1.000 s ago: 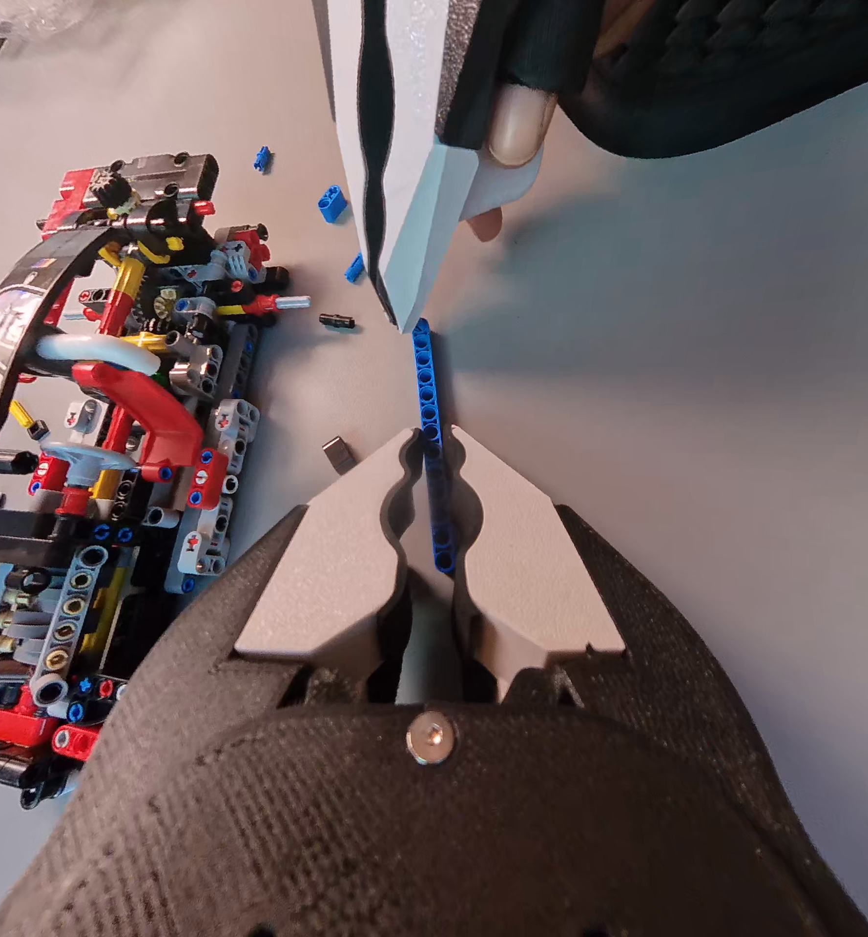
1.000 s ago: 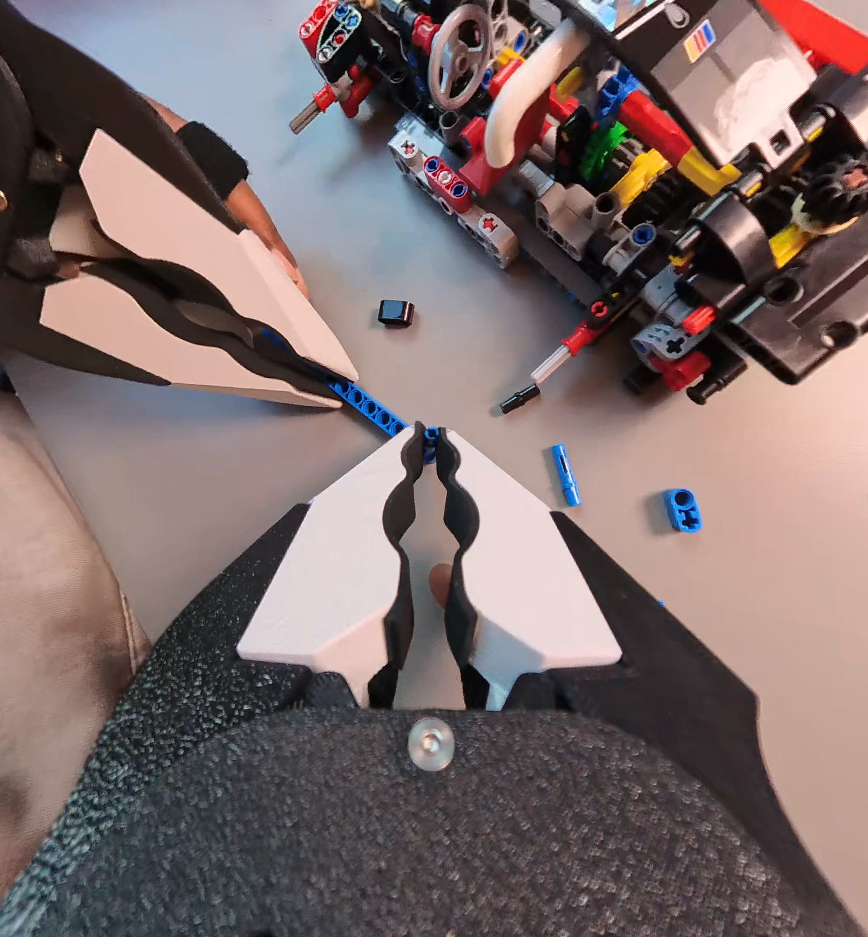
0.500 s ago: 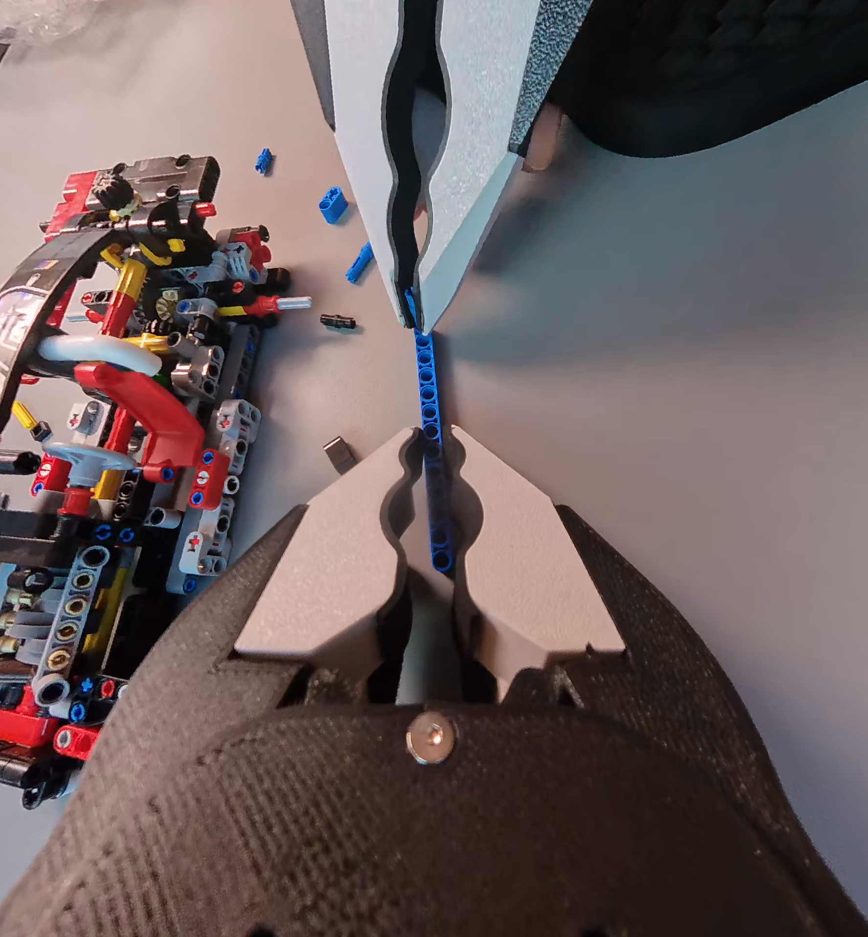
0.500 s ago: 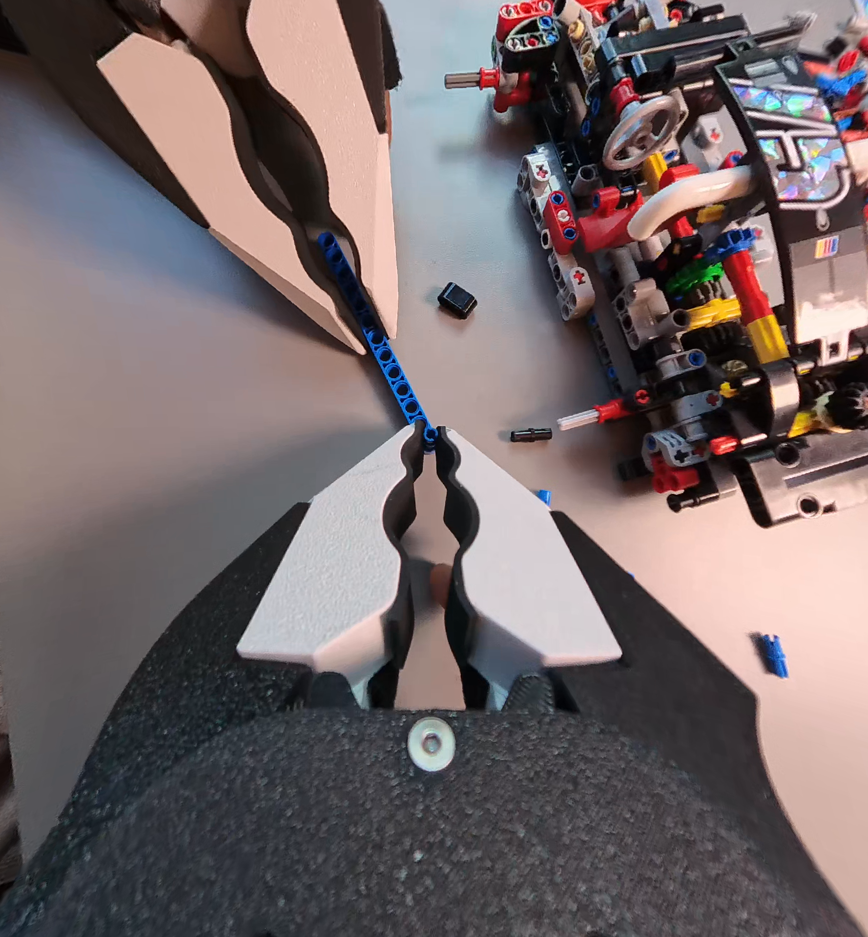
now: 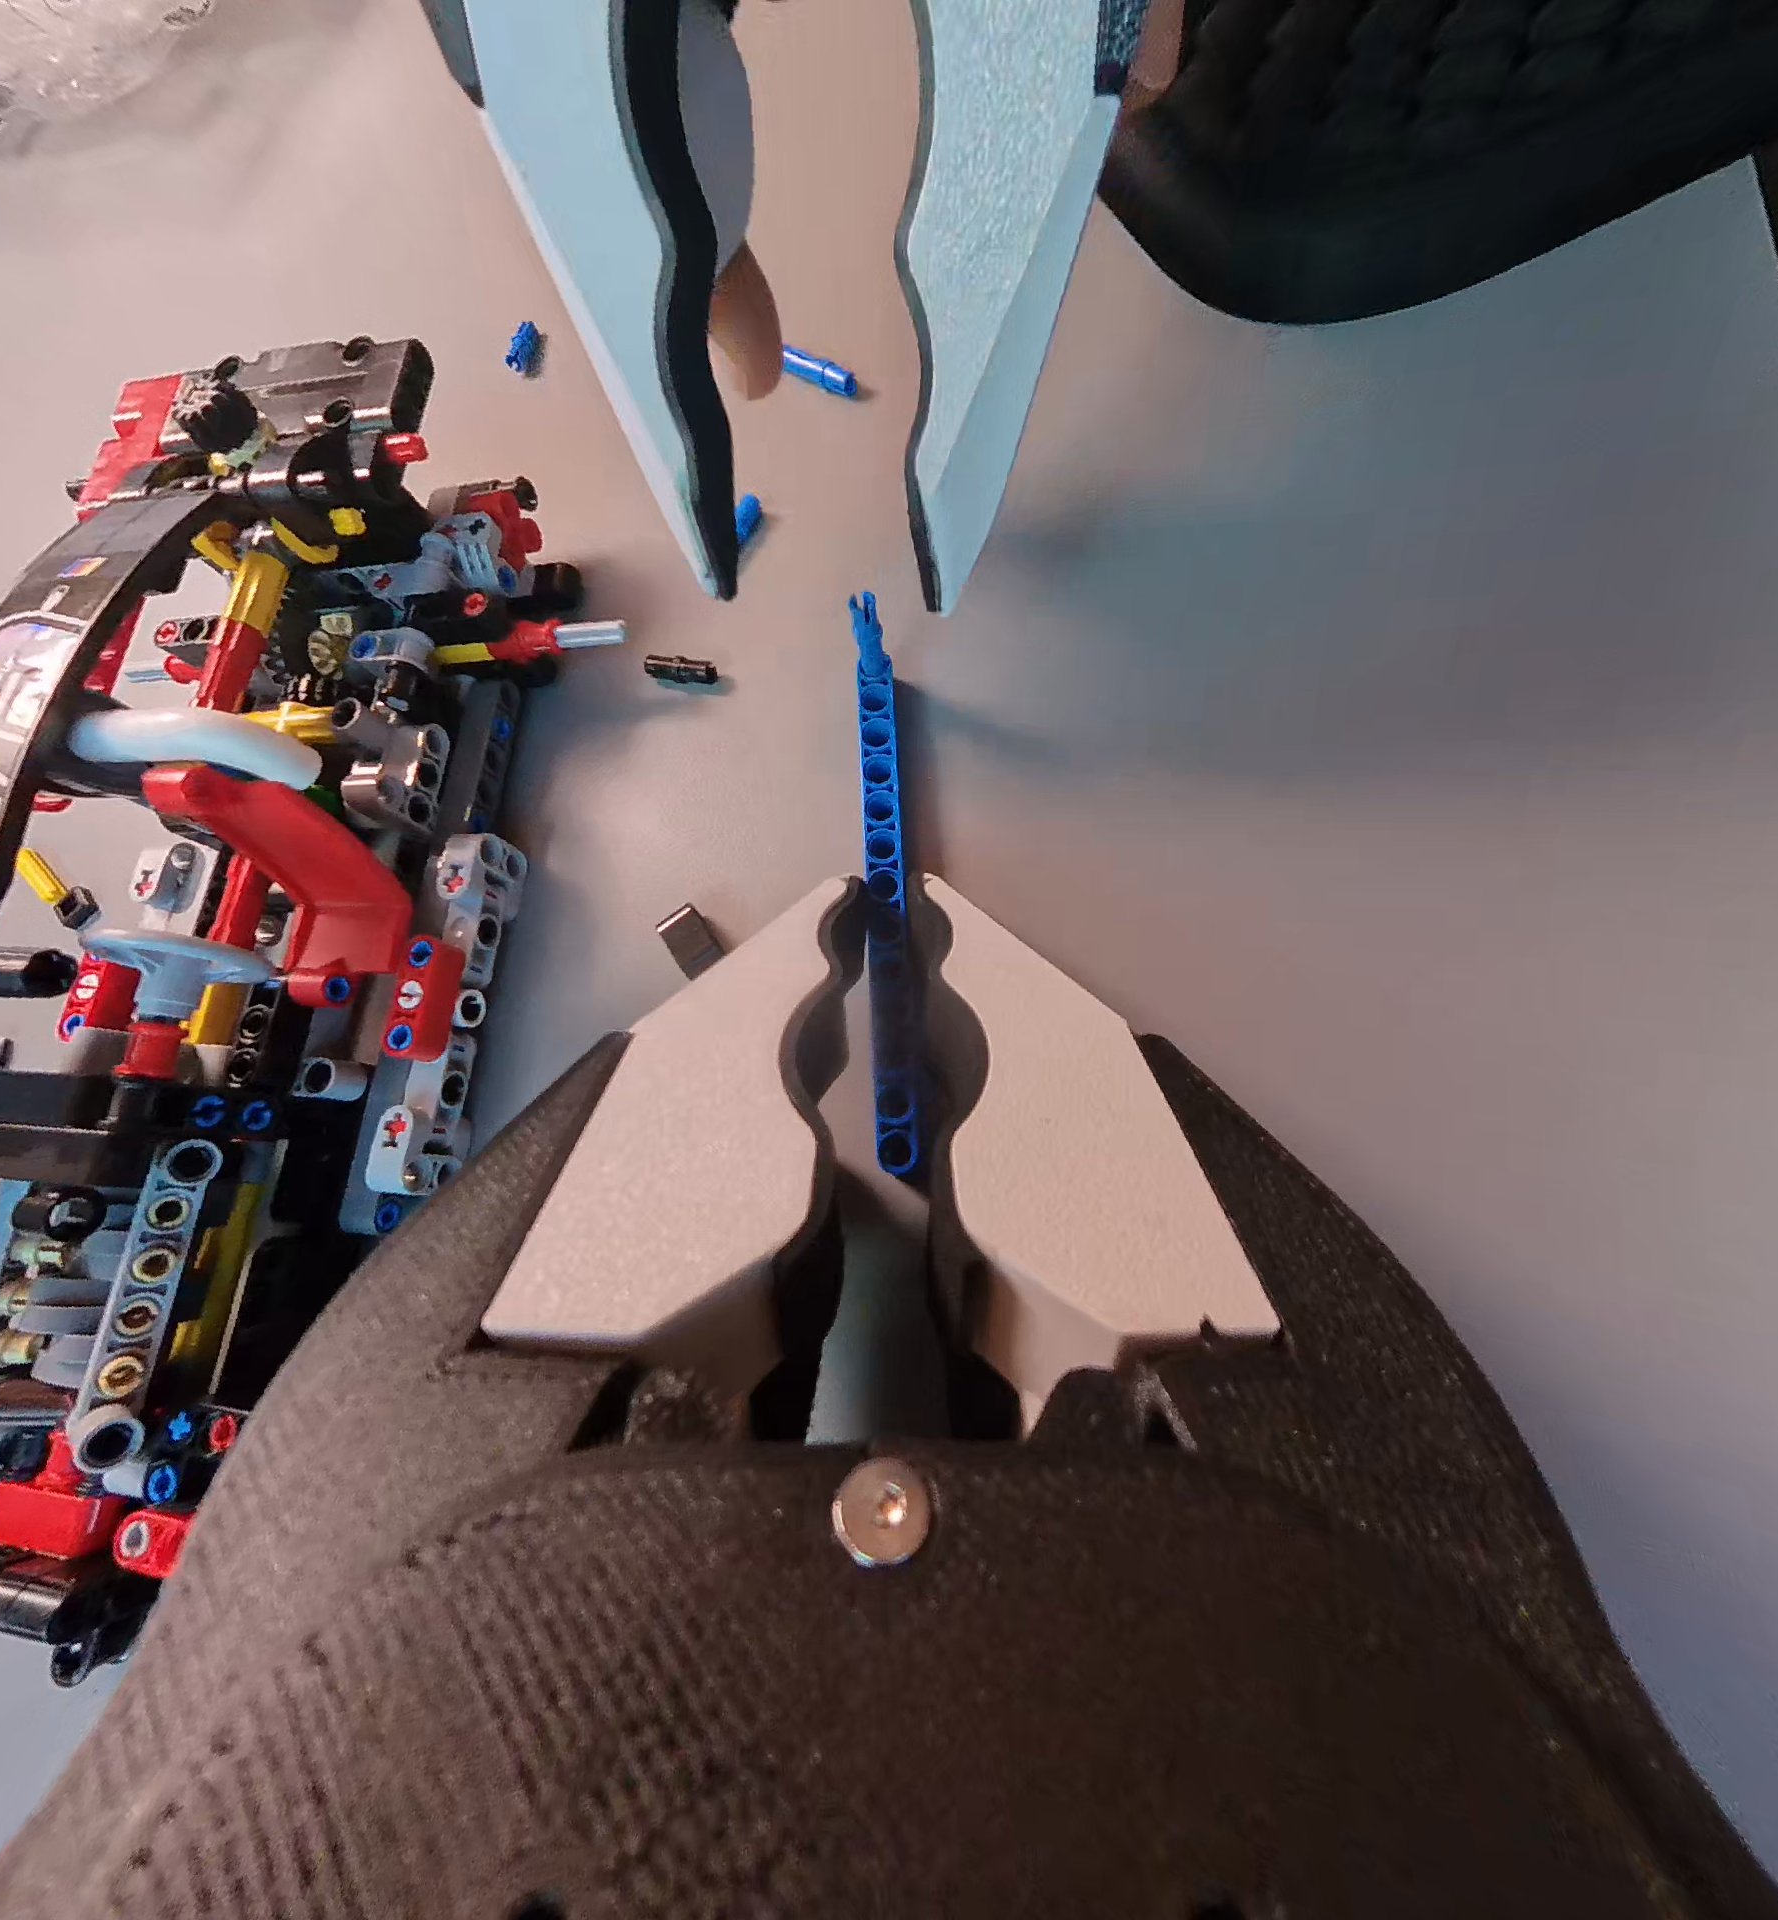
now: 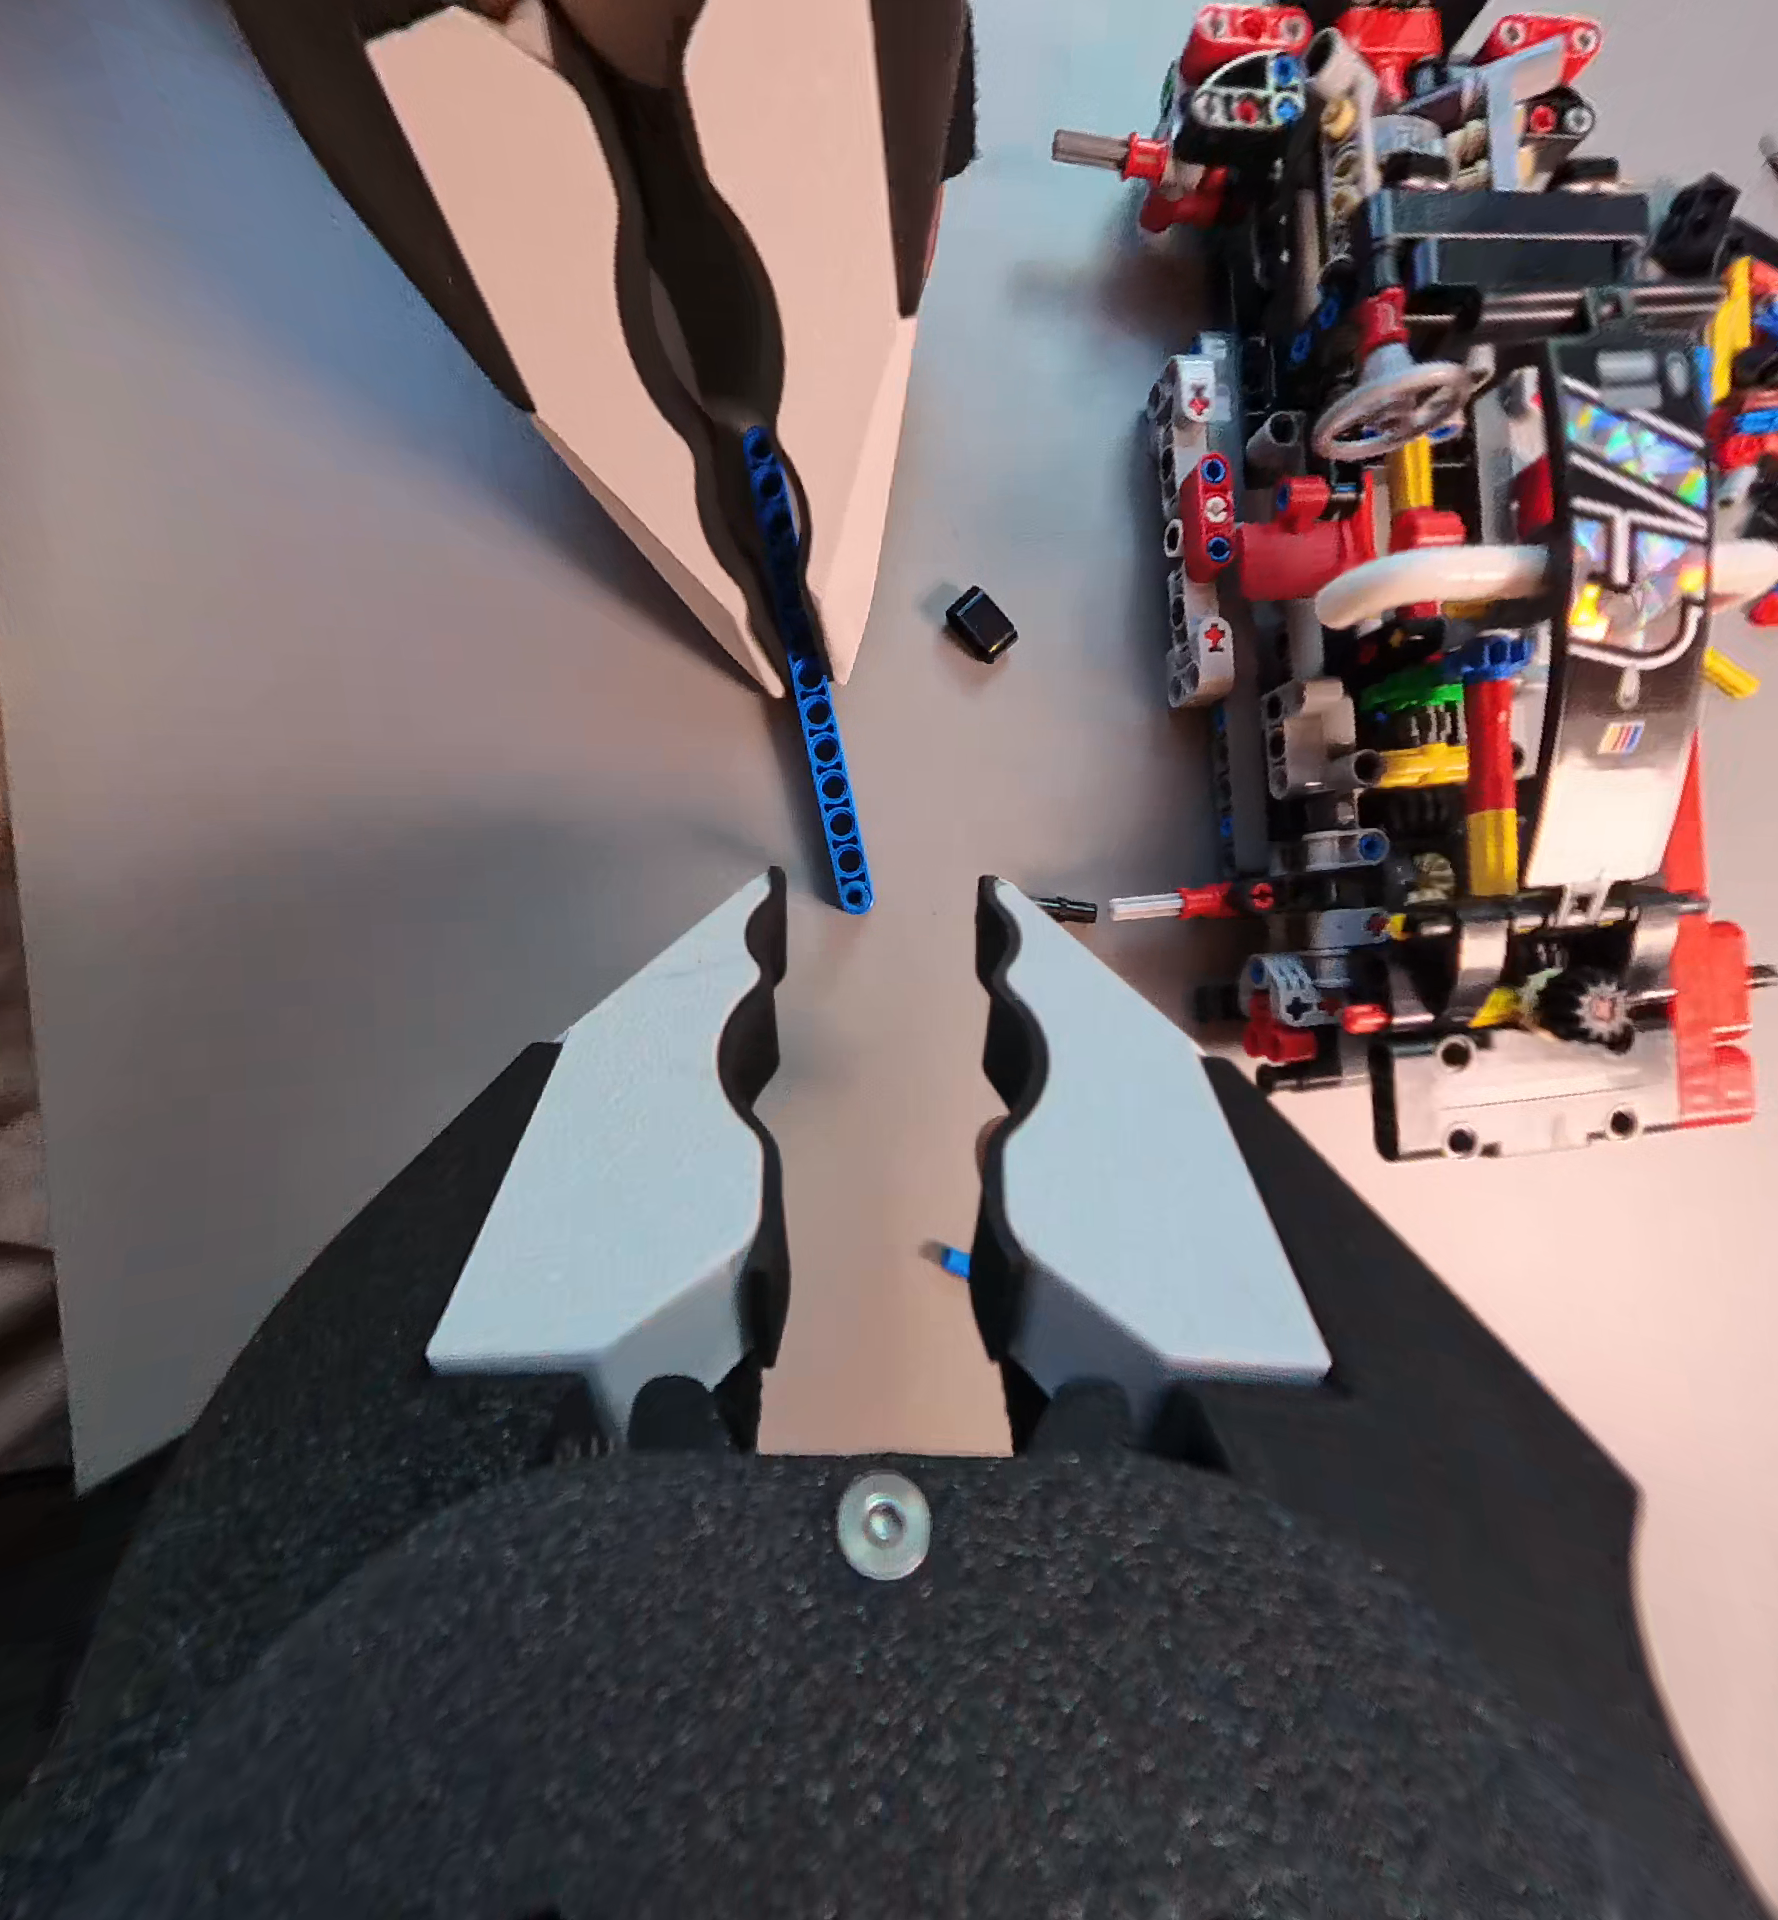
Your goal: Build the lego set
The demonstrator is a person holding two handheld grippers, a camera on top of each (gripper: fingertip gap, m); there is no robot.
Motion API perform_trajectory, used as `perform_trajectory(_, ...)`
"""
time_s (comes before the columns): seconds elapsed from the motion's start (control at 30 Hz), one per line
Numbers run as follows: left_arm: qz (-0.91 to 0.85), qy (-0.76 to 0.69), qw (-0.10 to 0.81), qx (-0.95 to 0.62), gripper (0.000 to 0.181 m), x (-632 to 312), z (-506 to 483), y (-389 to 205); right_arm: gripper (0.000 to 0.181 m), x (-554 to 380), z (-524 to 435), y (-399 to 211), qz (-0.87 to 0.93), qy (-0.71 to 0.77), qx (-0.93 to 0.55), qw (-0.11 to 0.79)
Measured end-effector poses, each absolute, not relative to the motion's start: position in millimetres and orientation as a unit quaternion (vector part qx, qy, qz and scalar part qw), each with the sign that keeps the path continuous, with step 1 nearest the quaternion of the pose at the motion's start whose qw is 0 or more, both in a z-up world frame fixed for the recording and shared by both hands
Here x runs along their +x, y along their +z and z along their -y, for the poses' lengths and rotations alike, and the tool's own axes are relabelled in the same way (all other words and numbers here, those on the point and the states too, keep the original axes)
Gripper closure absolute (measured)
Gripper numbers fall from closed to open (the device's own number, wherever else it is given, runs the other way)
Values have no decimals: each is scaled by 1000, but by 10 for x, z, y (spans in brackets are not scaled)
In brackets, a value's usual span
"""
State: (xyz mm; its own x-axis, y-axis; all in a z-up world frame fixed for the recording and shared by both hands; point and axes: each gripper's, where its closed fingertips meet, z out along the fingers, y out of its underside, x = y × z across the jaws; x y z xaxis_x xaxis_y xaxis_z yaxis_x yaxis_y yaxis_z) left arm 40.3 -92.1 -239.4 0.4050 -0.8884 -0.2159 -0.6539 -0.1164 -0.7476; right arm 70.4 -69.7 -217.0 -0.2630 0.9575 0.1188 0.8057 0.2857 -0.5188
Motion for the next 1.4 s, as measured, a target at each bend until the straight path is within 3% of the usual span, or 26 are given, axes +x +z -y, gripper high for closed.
perform_trajectory(0.23,-527,-147,406,-732,175,404,922,-2395,173,716,723,-2256,833,105,-516,173)
perform_trajectory(0.4,-524,-158,400,-735,175,404,921,-2397,178,727,727,-2284,837,95,-518,149)
perform_trajectory(1.0,-525,-170,393,-736,176,406,923,-2400,175,763,714,-2453,797,87,-592,86)
perform_trajectory(1.13,-522,-166,393,-739,174,392,918,-2407,178,725,670,-2228,788,109,-592,128)
perform_trajectory(1.27,-521,-178,388,-739,175,399,917,-2401,157,814,688,-1980,772,137,-601,156)
perform_trajectory(1.4,-517,-179,380,-746,176,377,902,-2399,155,878,757,-2031,729,196,-630,182)
